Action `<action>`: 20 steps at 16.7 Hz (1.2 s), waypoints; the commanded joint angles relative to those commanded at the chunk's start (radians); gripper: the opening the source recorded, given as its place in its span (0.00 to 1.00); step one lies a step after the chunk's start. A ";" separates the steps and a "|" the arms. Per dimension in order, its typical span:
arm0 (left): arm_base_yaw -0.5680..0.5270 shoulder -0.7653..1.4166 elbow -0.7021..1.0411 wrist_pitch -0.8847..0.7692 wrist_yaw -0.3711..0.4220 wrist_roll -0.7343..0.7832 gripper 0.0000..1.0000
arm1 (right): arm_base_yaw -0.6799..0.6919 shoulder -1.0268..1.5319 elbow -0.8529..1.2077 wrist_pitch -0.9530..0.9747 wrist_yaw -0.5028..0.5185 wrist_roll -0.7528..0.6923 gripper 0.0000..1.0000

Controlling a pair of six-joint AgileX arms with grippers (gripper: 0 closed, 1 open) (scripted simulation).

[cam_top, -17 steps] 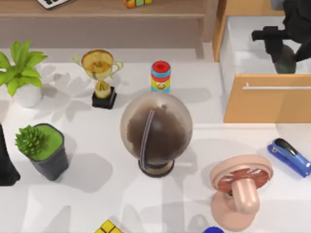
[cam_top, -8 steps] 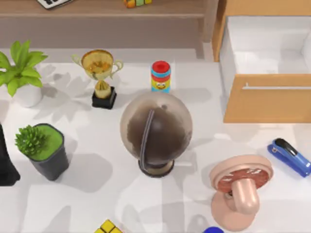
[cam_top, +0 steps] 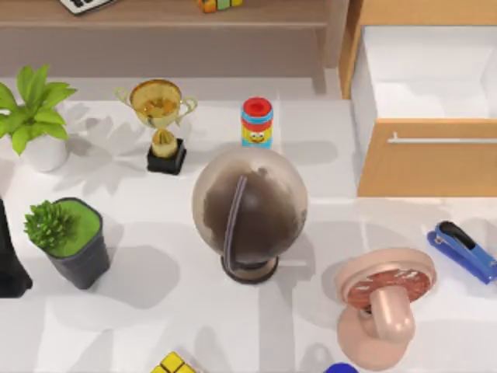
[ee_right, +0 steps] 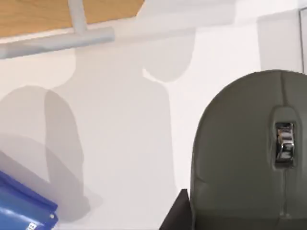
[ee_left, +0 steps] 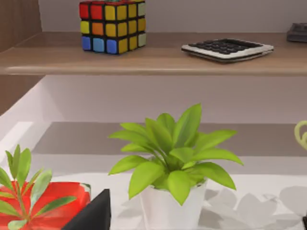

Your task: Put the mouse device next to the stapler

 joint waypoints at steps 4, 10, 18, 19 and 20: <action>0.000 0.000 0.000 0.000 0.000 0.000 1.00 | -0.004 0.000 -0.175 0.079 -0.041 -0.043 0.00; 0.000 0.000 0.000 0.000 0.000 0.000 1.00 | 0.023 0.046 -0.301 0.232 -0.100 -0.093 0.00; 0.000 0.000 0.000 0.000 0.000 0.000 1.00 | 0.028 0.055 -0.307 0.279 -0.113 -0.102 0.00; 0.000 0.000 0.000 0.000 0.000 0.000 1.00 | 0.028 0.055 -0.307 0.279 -0.113 -0.102 0.00; 0.000 0.000 0.000 0.000 0.000 0.000 1.00 | 0.026 0.057 -0.308 0.276 -0.111 -0.098 0.00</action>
